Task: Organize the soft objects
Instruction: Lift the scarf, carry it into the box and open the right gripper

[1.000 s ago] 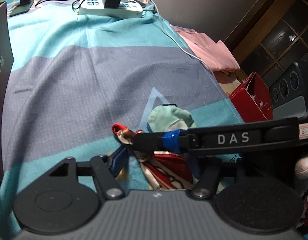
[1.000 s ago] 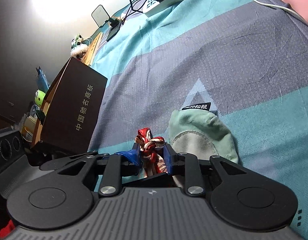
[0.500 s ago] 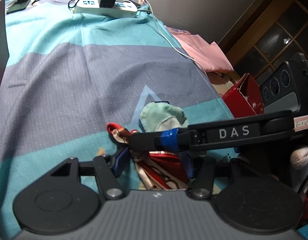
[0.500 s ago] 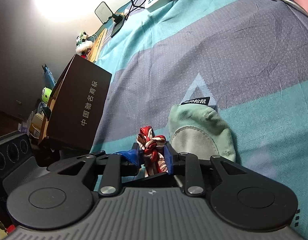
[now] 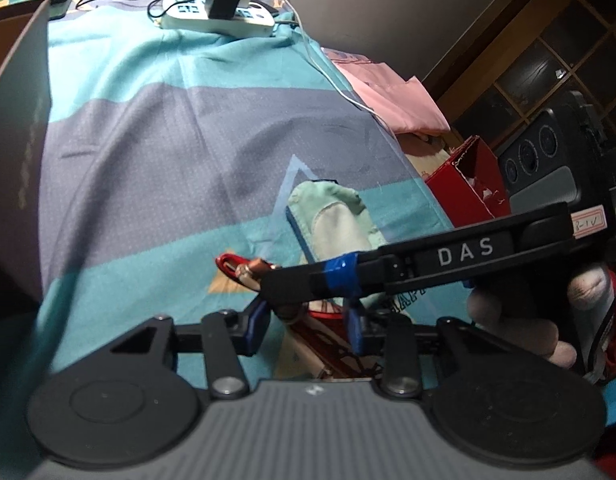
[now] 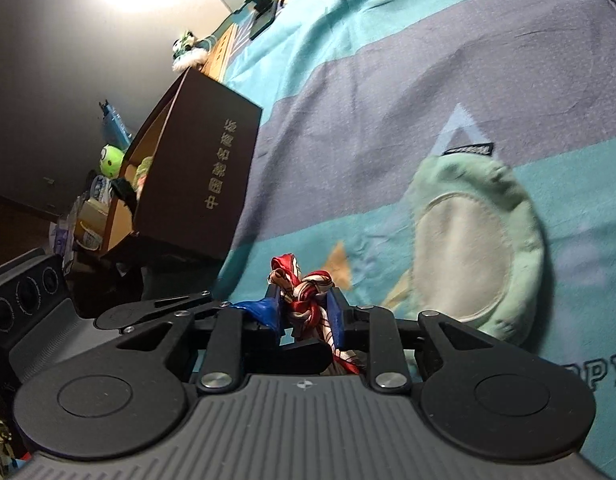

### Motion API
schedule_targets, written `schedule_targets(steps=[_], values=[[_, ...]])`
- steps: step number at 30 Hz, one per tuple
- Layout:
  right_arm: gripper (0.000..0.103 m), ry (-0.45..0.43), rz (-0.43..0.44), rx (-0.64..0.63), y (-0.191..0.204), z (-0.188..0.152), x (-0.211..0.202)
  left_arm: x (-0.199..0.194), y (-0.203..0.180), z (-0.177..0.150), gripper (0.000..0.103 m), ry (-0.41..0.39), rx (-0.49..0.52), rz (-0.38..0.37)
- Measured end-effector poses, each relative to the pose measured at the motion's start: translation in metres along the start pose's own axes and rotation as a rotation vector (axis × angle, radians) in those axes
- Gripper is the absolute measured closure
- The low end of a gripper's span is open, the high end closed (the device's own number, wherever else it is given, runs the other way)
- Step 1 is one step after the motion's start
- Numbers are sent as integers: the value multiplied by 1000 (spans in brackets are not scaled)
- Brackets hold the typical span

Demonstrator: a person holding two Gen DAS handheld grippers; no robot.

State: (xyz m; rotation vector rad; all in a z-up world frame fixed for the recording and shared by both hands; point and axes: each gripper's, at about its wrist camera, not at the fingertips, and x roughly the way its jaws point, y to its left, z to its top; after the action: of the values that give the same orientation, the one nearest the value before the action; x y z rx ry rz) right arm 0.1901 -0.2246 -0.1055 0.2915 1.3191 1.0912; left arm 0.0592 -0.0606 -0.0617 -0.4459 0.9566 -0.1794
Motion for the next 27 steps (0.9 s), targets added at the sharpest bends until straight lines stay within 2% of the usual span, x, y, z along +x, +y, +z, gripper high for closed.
schedule_targets(steps=[4,9,13,18,21,23,27], values=[[96,57,53,-48,36,-3,19,-44,13,-18,70,-44,-27,41],[96,82,131,-155,100,-2,51,-114,40,-35,70,-156,-59,124],[96,51,204,-223,157,2,71,-174,62,-36,70,-263,-39,184],[96,-49,281,-301,226,24,94,-238,96,-15,70,-389,48,247],[96,-119,288,-303,254,37,114,-256,123,6,70,-419,107,282],[96,-166,262,-284,266,47,128,-257,145,23,70,-416,137,283],[96,-220,185,-173,266,68,158,-236,189,56,70,-350,165,257]])
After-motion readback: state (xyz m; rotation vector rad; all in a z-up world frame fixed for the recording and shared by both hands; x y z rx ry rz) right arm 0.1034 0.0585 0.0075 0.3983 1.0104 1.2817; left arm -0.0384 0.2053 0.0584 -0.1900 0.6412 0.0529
